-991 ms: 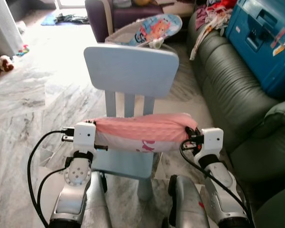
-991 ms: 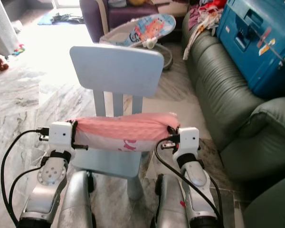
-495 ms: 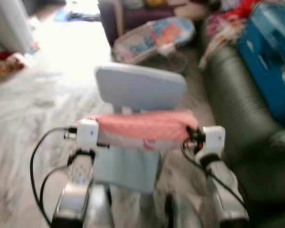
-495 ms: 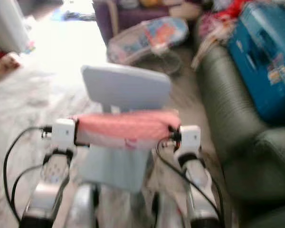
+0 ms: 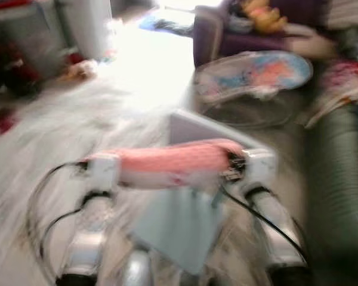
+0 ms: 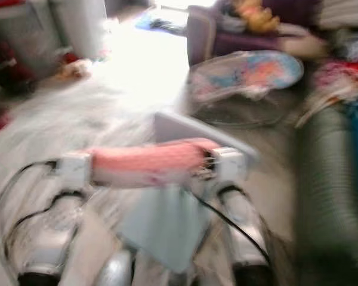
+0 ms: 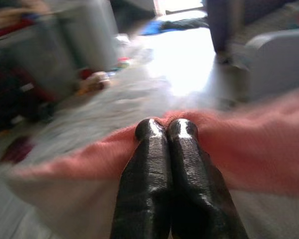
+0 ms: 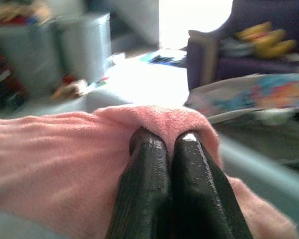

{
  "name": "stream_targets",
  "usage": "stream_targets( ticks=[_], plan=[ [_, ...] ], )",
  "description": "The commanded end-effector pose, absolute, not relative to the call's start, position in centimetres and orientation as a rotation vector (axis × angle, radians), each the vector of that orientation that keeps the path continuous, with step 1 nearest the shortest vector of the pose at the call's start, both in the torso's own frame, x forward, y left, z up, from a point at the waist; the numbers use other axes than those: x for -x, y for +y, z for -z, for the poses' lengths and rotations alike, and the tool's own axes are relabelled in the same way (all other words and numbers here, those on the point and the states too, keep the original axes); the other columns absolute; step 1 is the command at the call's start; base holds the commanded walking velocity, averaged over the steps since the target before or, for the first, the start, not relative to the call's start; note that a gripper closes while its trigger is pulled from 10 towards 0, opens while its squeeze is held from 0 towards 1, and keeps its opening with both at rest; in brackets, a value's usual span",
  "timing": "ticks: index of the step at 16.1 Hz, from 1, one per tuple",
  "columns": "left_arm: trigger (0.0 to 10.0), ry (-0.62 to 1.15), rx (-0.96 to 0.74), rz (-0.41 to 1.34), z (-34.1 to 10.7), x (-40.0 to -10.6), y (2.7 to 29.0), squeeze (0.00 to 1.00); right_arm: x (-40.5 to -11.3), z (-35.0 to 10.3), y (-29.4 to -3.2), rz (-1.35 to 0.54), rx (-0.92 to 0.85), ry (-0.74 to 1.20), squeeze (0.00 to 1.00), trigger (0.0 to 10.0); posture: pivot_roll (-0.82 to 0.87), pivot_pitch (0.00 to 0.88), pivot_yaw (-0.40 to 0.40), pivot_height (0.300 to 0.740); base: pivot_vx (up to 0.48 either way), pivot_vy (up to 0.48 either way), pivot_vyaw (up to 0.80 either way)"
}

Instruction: Move the pillow to the sofa

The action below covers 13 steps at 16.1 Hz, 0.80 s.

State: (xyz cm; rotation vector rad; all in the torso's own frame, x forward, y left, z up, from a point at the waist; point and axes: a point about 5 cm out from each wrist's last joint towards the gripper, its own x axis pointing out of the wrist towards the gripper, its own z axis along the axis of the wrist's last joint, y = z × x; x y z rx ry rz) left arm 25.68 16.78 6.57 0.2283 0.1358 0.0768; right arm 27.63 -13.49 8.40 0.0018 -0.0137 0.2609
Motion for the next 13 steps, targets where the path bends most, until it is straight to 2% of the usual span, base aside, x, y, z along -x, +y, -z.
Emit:
stream_targets(
  ticks=[1,6,11,13],
  plan=[
    [10.0,0.093,-0.199,0.019,-7.4,-26.4,14.0,0.0,-26.8,-7.7,-16.6,-0.154,0.026,0.016,0.0,10.0,0.02,0.0,-0.012,0.74,0.0,0.0,0.0],
    [10.0,0.139,-0.218,0.053,-6.5,-25.9,14.1,0.0,-26.9,-7.8,-17.3,-0.117,0.019,0.018,0.0,10.0,0.0,0.0,0.002,0.74,0.0,0.0,0.0],
    [10.0,0.096,-0.193,0.096,-7.8,-27.0,13.3,0.0,-27.9,-8.4,-17.2,-0.12,0.021,0.007,0.0,10.0,0.0,0.0,0.001,0.74,0.0,0.0,0.0],
    [10.0,0.1,-0.179,0.099,-7.9,-27.0,13.3,0.0,-28.1,-8.4,-17.4,-0.112,0.022,0.011,0.0,10.0,0.0,0.0,-0.001,0.74,-0.259,0.0,0.0]
  ],
)
